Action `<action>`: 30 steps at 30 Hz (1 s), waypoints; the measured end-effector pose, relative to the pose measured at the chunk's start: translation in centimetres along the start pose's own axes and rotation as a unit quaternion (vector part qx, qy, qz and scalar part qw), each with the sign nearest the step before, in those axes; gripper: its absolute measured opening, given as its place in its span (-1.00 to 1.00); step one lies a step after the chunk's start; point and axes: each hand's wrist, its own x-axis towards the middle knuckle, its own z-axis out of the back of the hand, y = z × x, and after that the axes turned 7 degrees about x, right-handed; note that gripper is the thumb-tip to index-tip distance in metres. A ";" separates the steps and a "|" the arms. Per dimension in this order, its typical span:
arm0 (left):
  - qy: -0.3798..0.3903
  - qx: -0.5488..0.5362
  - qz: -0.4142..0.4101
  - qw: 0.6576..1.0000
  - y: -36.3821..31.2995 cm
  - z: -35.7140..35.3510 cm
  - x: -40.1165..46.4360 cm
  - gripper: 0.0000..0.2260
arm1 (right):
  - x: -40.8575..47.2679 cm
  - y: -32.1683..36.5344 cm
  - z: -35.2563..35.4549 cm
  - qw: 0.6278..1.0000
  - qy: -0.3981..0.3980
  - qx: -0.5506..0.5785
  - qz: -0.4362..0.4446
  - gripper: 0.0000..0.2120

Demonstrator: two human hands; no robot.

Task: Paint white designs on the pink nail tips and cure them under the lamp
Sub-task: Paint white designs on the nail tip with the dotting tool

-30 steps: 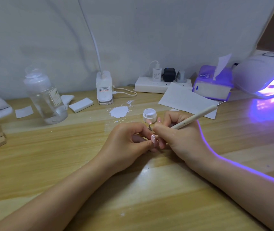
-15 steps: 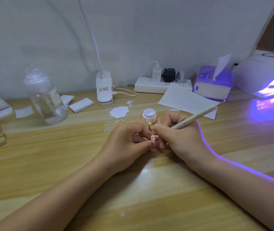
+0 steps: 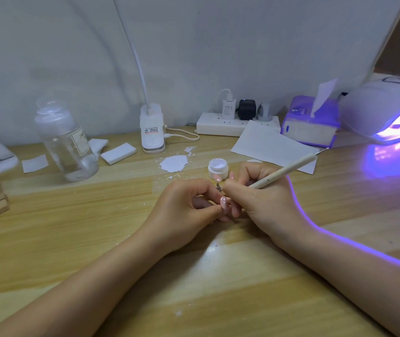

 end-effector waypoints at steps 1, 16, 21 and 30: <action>0.000 0.001 0.001 1.000 0.0 0.0 0.0 -0.80 | 0.0 0.0 0.0 1.000 0.001 0.001 -0.002 -0.60; -0.001 -0.007 0.005 1.000 0.1 0.0 0.1 -0.83 | 0.0 -0.2 0.1 1.000 -0.004 -0.013 0.006 -0.57; -0.002 0.001 0.004 1.000 0.1 0.0 0.0 -0.83 | 0.1 -0.2 0.1 1.000 -0.003 -0.009 0.003 -0.57; -0.002 0.002 0.008 1.000 0.0 0.0 0.0 -0.81 | 0.1 -0.2 0.0 1.000 -0.002 0.007 -0.002 -0.59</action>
